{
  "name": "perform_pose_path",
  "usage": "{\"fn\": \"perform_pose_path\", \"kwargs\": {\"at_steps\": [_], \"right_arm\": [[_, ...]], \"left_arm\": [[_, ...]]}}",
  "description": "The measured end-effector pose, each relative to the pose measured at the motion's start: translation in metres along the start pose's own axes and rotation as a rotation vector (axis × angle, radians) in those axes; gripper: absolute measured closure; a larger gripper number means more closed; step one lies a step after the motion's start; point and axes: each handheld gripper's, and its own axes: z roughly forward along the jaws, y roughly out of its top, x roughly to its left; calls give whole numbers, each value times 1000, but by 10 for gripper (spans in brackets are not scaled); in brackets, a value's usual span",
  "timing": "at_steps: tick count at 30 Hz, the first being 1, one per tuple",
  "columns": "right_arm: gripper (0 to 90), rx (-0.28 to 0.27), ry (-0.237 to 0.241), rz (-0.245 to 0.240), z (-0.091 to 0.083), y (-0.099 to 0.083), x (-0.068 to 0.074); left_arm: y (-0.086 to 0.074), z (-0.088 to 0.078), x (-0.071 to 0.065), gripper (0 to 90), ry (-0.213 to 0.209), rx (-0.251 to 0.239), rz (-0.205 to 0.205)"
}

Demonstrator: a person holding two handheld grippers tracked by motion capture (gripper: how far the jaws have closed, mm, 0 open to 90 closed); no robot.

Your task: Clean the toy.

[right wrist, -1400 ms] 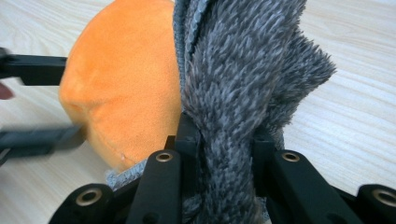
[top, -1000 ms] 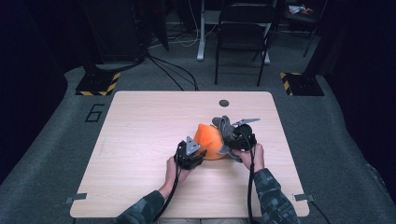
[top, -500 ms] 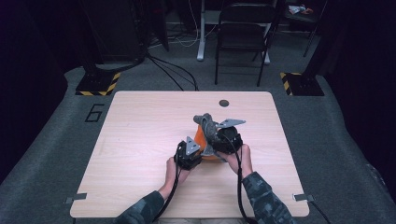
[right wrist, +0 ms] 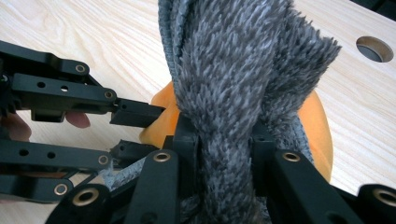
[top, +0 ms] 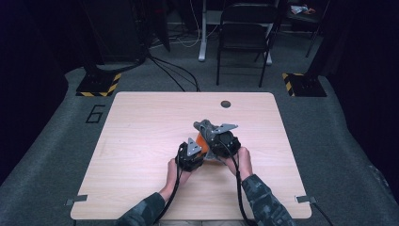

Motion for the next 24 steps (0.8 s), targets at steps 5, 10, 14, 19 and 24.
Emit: {"fn": "perform_pose_path", "kwargs": {"at_steps": [5,10,14,19,24], "right_arm": [[717,15,3,15,-1,-1,-2],[717,25,3,0,-2,-1,-5],[716,31,3,9,-3,-1,-7],[716,51,-2,25,-5,-3,-10],[716,63,-1,24,-6,-5,-17]], "left_arm": [[0,0,0,709,-4,-1,1],[0,0,1,709,-10,0,2],[0,0,2,709,-12,-5,-4],[1,0,3,709,-21,-3,-9],[0,0,4,707,-23,-8,-17]]}}
